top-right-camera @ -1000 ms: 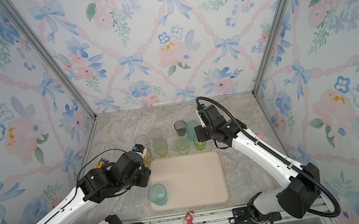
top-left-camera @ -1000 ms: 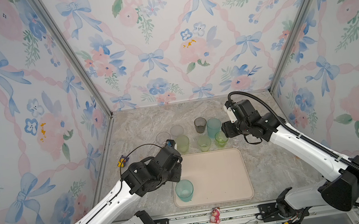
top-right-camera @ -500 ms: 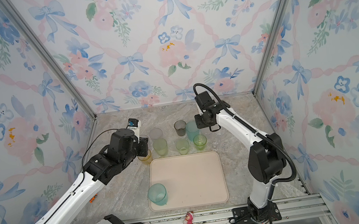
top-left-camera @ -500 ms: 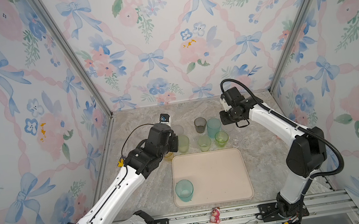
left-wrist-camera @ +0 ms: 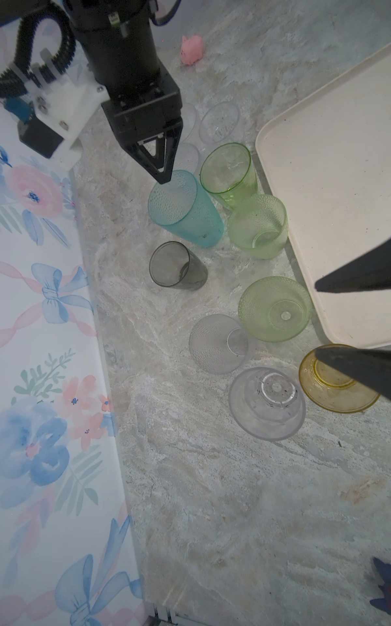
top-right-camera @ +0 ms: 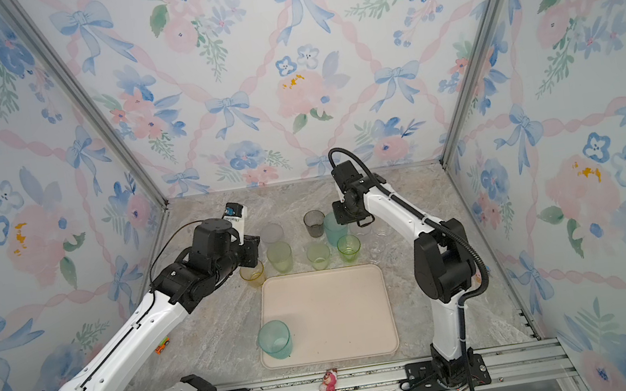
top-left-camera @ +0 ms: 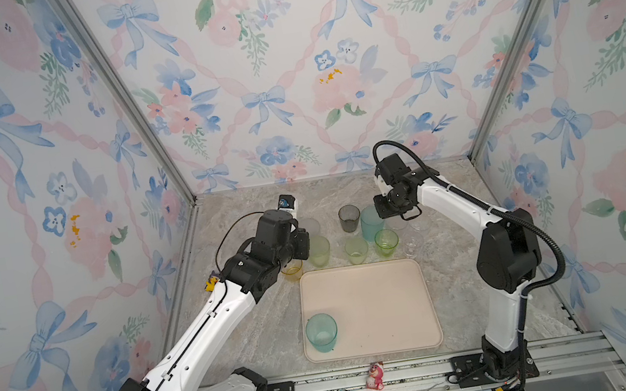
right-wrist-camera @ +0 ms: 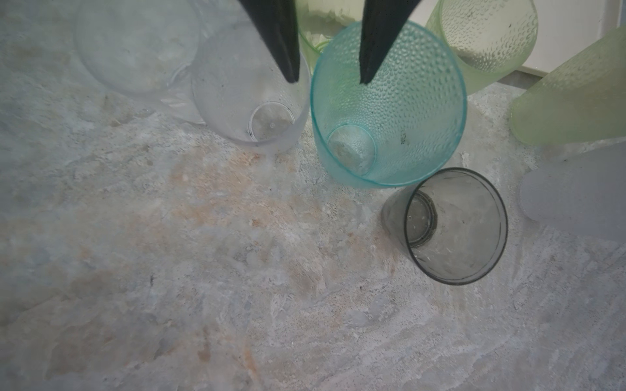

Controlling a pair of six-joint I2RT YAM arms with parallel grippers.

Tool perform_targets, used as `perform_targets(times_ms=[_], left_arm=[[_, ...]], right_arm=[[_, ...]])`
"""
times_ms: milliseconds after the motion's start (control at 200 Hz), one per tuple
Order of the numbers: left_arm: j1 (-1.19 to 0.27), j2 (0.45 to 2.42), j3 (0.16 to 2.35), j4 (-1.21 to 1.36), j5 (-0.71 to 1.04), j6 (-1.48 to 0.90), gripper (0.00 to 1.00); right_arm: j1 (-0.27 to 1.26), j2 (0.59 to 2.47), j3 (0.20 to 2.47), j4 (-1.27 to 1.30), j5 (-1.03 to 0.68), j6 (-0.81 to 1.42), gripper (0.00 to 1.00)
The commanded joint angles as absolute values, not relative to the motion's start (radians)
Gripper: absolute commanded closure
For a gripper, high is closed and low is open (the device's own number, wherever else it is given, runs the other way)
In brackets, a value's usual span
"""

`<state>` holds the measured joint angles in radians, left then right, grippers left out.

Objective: Place the glasses into the tray
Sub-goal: 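Release the teal cup with the left gripper while the right gripper reaches for another, then close the right gripper on the second teal cup and lift it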

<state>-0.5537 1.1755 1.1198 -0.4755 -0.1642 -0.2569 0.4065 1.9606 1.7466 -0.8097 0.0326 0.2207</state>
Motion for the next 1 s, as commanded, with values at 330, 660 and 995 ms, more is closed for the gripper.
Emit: perform_targets(times_ms=[330, 660, 995], left_arm=[[-0.514, 1.199, 1.111, -0.464, -0.108, -0.213, 0.70], [-0.499, 1.210, 1.111, -0.463, -0.095, -0.204, 0.71], [-0.495, 1.211, 1.103, -0.464, -0.078, -0.202, 0.72]], right_arm=[[0.390, 2.055, 1.839, -0.854, 0.034, 0.210, 0.74], [0.388, 2.074, 1.842, -0.858, 0.049, 0.194, 0.86], [0.388, 2.048, 1.816, -0.850, 0.086, 0.176, 0.96]])
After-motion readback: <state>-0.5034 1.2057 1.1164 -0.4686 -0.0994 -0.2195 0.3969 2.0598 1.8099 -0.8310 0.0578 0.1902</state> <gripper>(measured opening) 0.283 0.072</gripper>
